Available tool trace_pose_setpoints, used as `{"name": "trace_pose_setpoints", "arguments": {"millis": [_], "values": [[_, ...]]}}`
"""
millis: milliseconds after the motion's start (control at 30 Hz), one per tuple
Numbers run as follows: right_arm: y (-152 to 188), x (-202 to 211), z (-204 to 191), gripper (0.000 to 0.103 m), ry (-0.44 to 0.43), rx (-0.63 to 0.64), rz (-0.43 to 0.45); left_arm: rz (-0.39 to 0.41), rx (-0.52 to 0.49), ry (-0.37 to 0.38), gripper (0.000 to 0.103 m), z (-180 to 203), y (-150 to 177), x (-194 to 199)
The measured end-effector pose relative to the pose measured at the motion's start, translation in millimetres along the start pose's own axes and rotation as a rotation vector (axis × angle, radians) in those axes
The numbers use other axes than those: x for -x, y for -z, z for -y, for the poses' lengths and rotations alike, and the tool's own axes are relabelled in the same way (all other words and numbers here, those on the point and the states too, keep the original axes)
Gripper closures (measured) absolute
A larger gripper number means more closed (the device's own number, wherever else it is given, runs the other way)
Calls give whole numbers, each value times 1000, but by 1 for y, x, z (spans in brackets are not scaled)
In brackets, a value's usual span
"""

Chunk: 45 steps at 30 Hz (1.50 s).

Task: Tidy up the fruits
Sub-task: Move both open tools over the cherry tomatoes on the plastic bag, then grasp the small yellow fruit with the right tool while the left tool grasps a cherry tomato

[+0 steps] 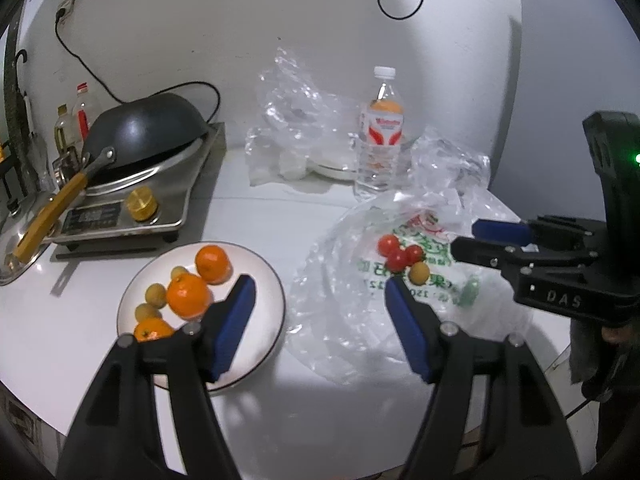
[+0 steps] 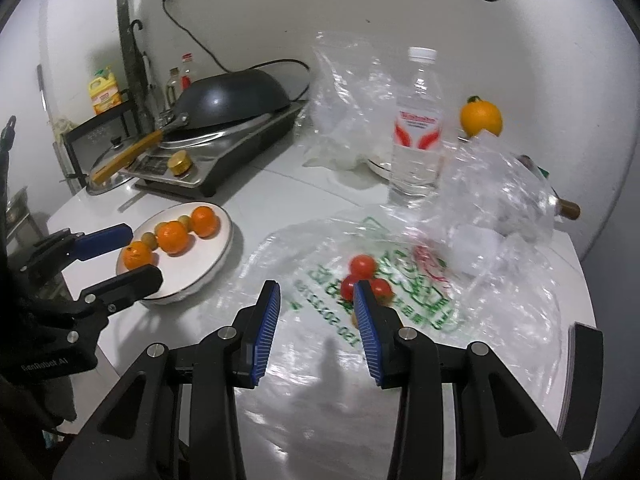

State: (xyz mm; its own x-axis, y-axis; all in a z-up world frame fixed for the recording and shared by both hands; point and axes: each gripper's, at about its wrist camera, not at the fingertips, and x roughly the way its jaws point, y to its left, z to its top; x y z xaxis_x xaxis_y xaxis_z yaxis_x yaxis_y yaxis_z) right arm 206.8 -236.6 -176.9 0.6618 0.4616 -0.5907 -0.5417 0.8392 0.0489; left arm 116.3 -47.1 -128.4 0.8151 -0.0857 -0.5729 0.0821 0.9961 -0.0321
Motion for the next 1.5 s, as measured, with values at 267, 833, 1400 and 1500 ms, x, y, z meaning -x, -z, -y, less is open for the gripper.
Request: {"name": "trace_pose_setpoints", "arguments": {"millis": [267, 833, 1400, 1500], "values": [[7, 0, 22, 62, 8, -24, -3, -12, -20, 13, 35, 19, -4, -11], [14, -41, 45, 62, -2, -54, -73, -80, -51, 52, 35, 35, -4, -56], [13, -96, 34, 63, -20, -11, -177, -111, -51, 82, 35, 32, -4, -76], [14, -100, 31, 68, -18, -6, -194, -113, -49, 82, 35, 32, -4, -77]]}}
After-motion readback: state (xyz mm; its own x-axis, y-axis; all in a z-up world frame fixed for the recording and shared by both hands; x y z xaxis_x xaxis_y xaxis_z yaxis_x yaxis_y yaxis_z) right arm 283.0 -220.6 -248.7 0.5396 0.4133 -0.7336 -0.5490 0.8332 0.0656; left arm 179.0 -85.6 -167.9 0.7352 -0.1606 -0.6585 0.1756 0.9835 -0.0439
